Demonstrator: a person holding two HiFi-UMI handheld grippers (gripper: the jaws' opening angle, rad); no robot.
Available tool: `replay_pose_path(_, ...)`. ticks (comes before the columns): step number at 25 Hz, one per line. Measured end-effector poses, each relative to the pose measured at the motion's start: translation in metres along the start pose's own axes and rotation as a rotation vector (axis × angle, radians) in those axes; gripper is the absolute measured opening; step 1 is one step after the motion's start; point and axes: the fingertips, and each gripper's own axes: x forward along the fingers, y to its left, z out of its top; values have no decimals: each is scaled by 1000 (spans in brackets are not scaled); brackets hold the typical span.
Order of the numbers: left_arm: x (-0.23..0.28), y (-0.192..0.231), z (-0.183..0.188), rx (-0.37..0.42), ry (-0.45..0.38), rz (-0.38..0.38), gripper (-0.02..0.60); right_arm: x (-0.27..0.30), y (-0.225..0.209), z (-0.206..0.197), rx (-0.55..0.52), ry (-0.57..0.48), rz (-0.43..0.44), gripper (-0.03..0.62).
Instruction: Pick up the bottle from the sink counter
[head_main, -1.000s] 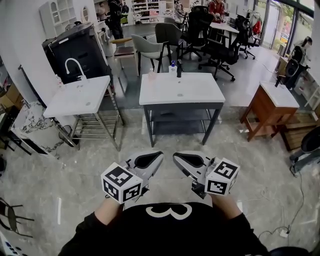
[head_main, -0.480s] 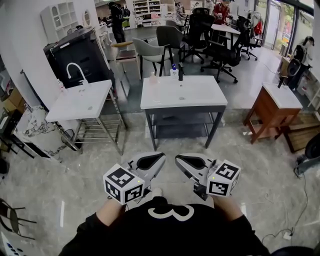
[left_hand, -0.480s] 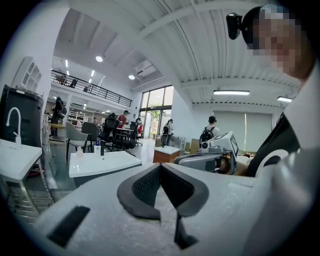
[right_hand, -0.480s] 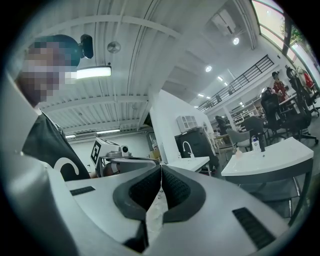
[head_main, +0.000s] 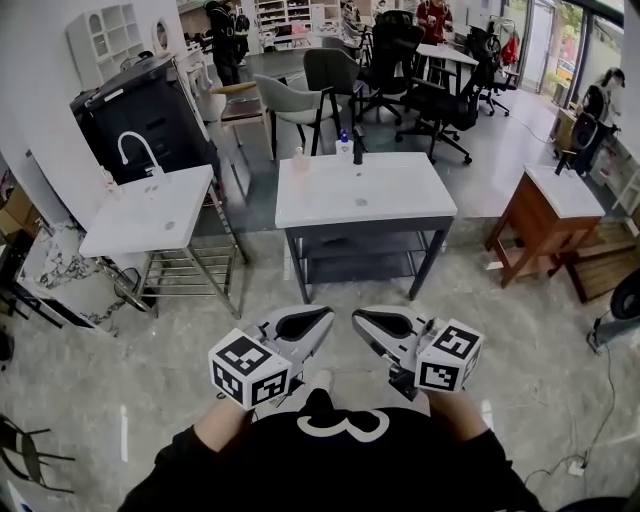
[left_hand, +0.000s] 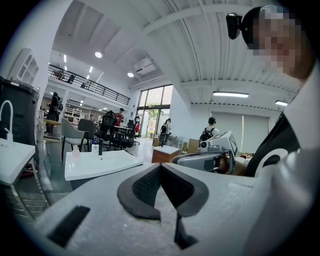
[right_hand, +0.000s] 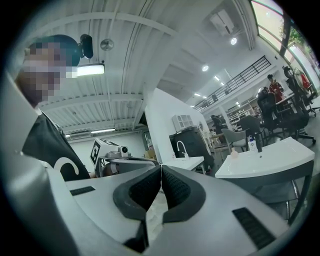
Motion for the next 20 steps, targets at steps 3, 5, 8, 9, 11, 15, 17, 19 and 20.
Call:
replay_pose_path(3,13,32,2,-15,6,-1,15,21,-26,0,21,10,-8,14)
replay_pose_path(5,19,56,4,-29,10,1,14,38,-43,1,34,19,-11,14)
replay_pose_path(8,28,93,9,-45,15,0,14,64,-68,7,51,29,-20,14)
replay_pose_path(9,31,105,10,-50,18,0,15,72,-77,9,57,32,-23,14)
replay_pose_path(11,40,128,12,-62,24,-1,14,87,-96,13,69,36,-31,14)
replay_pose_path(15,58,171,13,-81,39,-14,15,118,-132,18,89,45,-42,14)
replay_pose_path(17,65,192,16,-83,40,-20,14,135,-147,22,95,50,-48,14)
replay_pose_path(19,71,214,22,-84,36,-25,14,151,-163,26,97,56,-57,14)
replay_pose_path(20,74,224,24,-84,33,-27,14,159,-170,29,97,60,-62,14)
